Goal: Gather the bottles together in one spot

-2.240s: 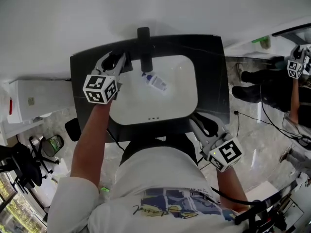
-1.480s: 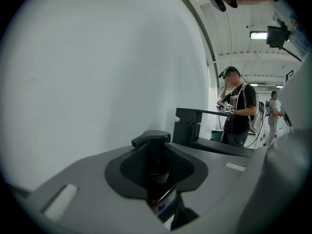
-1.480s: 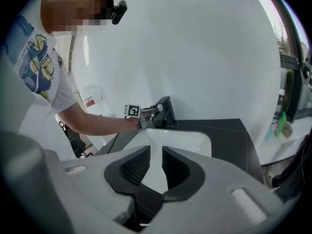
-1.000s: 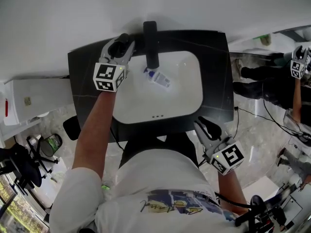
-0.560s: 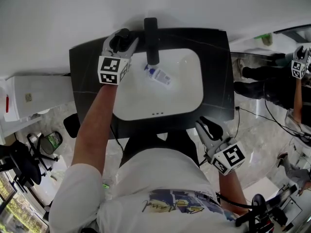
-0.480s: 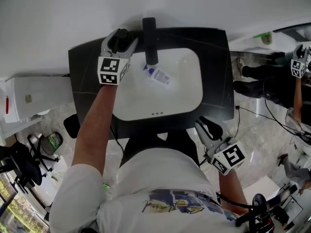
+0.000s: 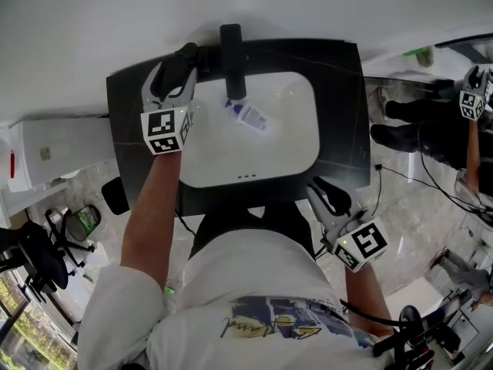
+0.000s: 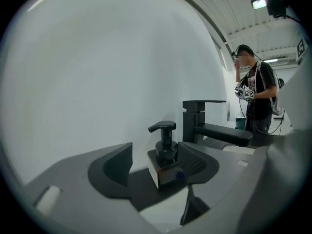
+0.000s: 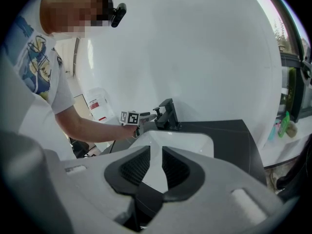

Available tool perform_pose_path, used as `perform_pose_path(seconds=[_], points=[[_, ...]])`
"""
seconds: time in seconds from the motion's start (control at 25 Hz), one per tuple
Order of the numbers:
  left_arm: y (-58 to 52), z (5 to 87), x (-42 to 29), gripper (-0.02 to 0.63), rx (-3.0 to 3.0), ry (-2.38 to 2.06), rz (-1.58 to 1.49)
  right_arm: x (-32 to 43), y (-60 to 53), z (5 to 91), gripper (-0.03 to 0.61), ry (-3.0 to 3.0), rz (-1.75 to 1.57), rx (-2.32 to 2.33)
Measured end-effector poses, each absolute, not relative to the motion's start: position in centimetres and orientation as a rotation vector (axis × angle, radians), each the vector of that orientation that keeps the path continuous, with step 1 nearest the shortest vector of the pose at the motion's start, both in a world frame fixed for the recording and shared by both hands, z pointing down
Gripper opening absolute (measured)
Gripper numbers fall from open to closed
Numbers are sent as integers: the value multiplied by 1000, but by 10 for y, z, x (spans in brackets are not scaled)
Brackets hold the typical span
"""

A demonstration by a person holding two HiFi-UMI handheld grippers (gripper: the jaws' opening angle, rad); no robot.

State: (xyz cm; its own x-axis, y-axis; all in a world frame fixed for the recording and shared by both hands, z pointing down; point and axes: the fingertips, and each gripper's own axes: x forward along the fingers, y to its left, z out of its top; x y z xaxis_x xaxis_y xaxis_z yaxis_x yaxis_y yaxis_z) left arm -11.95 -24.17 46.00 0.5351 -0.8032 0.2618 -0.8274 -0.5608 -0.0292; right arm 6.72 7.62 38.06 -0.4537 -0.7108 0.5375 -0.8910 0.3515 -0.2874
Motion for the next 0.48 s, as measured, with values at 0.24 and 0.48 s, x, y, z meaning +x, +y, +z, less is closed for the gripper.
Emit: perform_pose_path(seconds=[0.24,0.48], points=[[-194,485,-125,212,2524,-1397,428,68,72,380,77,-2330,788,1385],[-150,518,-111,121,2386,-1334,489,74,70,377,77,-2361,780,1328]])
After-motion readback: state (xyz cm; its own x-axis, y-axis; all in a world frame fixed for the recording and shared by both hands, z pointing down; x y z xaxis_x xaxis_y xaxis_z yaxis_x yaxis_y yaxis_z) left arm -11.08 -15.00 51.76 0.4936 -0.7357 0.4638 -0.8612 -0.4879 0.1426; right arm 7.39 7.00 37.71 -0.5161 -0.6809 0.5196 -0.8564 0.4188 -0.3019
